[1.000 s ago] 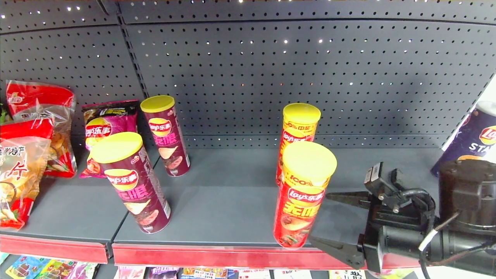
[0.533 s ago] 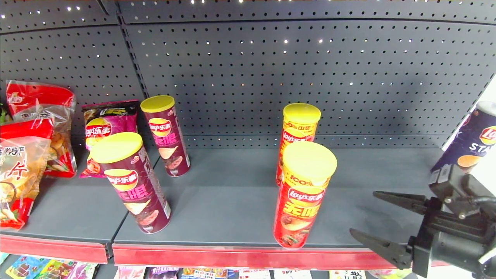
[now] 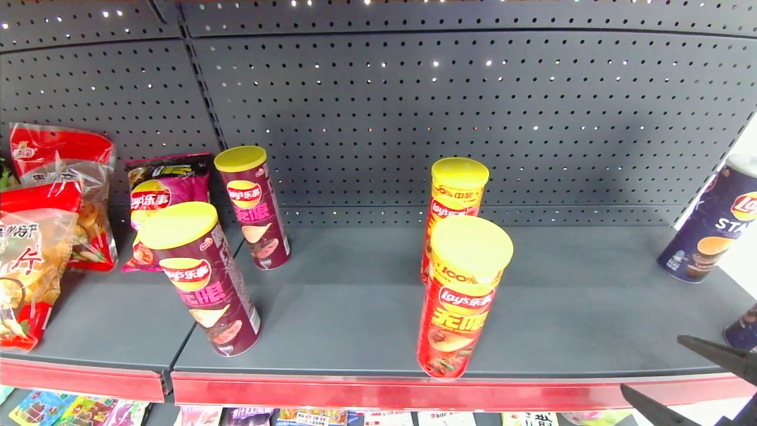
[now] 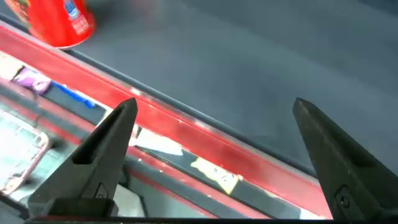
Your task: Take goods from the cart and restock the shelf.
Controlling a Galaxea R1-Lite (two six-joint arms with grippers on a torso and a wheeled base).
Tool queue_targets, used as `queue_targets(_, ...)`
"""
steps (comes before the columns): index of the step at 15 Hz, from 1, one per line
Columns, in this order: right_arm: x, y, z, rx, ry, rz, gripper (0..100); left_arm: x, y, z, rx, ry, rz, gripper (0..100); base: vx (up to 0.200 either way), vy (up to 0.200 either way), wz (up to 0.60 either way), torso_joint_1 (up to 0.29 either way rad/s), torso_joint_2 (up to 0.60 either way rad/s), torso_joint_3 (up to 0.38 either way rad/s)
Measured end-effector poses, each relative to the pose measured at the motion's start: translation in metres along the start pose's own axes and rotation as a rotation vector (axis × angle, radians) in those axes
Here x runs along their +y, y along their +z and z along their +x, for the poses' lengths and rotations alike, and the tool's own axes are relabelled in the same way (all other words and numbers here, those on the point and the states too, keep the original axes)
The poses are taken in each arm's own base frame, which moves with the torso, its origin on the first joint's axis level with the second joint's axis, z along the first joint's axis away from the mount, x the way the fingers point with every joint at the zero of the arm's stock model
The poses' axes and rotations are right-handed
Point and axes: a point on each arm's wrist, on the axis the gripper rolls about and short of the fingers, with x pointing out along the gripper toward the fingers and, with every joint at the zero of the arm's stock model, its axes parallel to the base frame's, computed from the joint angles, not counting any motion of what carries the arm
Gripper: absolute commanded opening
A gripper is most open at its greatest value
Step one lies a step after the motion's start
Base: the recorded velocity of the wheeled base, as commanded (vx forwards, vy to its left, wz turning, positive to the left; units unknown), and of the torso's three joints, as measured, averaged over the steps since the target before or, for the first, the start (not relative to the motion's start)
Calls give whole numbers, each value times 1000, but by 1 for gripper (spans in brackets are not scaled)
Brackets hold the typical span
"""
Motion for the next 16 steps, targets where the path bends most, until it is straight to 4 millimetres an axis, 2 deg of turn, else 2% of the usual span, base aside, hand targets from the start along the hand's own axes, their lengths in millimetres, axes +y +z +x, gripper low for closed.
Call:
queue_targets(4, 0, -15, -19, -39, -135, -19, 100, 0, 0, 0, 0, 0, 0, 100, 0, 0, 0, 0, 0, 0)
queue_targets(16, 4, -35, -36, -130, -142, -4, 100, 0, 0, 0, 0, 1, 0, 100, 0, 0, 0, 0, 0, 0)
